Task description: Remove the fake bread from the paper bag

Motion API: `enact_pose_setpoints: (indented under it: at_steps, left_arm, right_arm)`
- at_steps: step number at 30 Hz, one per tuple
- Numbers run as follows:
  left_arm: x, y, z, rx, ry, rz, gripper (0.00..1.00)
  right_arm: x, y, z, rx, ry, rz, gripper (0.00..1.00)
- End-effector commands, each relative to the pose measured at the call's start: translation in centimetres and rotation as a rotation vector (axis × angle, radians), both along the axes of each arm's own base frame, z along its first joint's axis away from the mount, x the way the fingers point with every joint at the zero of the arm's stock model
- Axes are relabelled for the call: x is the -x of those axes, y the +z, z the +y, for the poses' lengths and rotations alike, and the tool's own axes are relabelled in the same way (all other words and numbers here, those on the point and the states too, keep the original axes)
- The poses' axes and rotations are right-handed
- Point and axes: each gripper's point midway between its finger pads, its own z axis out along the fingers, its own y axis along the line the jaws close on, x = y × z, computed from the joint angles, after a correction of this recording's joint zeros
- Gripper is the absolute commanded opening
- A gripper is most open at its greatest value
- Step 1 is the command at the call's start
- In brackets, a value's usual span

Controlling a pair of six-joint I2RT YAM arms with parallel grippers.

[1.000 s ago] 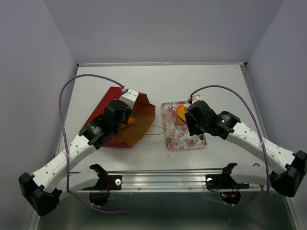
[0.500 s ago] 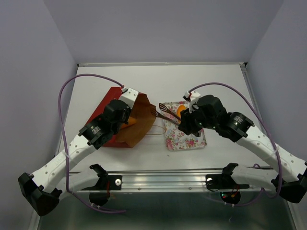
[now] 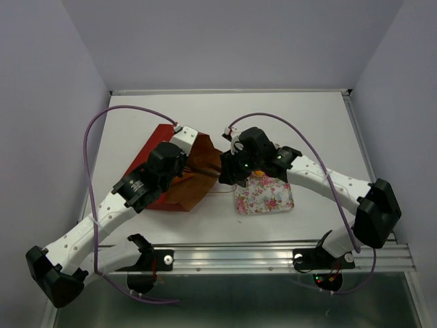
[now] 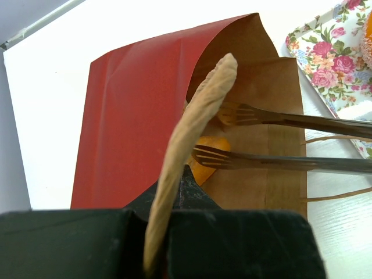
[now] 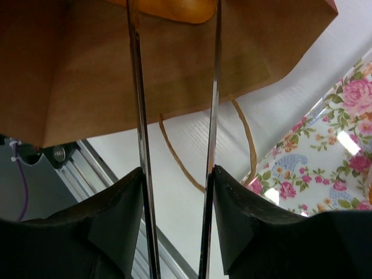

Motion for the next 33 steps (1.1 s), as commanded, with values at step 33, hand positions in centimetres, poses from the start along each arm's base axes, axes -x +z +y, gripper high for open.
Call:
enact_pose_setpoints:
  at_steps: [33]
  left_arm:
    - [-0.1,2.5,-0.6,0.045,-0.016,-0.064,0.00]
  right_arm:
    - [-2.3,-4.1,4.0,0.094,0.340,-0.123,0.61]
